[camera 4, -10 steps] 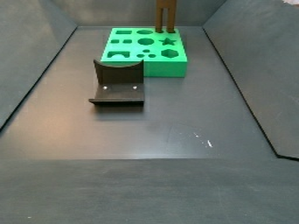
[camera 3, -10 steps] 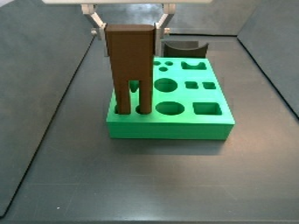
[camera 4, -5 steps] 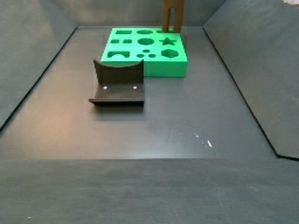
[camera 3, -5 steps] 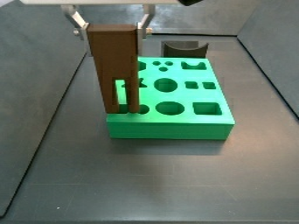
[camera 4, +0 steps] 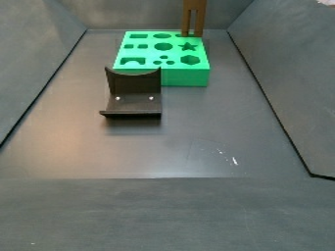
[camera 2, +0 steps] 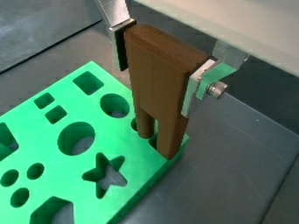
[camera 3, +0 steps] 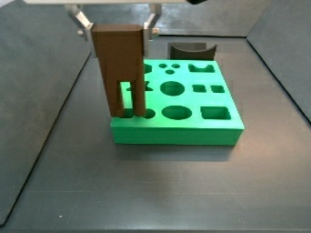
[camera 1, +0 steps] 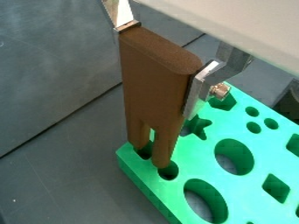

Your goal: Insert the square-circle object.

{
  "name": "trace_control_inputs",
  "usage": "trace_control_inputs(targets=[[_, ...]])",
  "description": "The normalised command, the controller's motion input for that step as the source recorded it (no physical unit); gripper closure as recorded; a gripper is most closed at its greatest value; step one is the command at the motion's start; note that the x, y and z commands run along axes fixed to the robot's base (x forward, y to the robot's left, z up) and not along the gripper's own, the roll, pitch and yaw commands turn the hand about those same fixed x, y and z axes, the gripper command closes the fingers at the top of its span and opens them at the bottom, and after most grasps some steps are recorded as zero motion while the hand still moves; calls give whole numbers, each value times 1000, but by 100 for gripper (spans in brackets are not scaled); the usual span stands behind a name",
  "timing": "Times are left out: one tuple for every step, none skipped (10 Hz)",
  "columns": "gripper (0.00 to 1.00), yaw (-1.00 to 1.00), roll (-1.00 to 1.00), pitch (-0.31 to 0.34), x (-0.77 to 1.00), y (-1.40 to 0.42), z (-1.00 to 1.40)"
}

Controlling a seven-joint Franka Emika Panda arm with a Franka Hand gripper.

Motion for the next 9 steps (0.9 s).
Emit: trace_control_inputs(targets=[[100, -126, 0, 43, 583, -31, -411], [100, -117, 17, 66, 597, -34, -411], [100, -103, 31, 61, 543, -40, -409], [100, -120, 16, 49, 409, -20, -363], [100, -103, 31, 1, 280, -17, -417], [100, -86, 51, 0, 257, -51, -431], [100, -17, 51, 0, 120, -14, -403], [100, 0, 129, 9, 117, -11, -374], [100, 0, 134, 36, 151, 0, -369]])
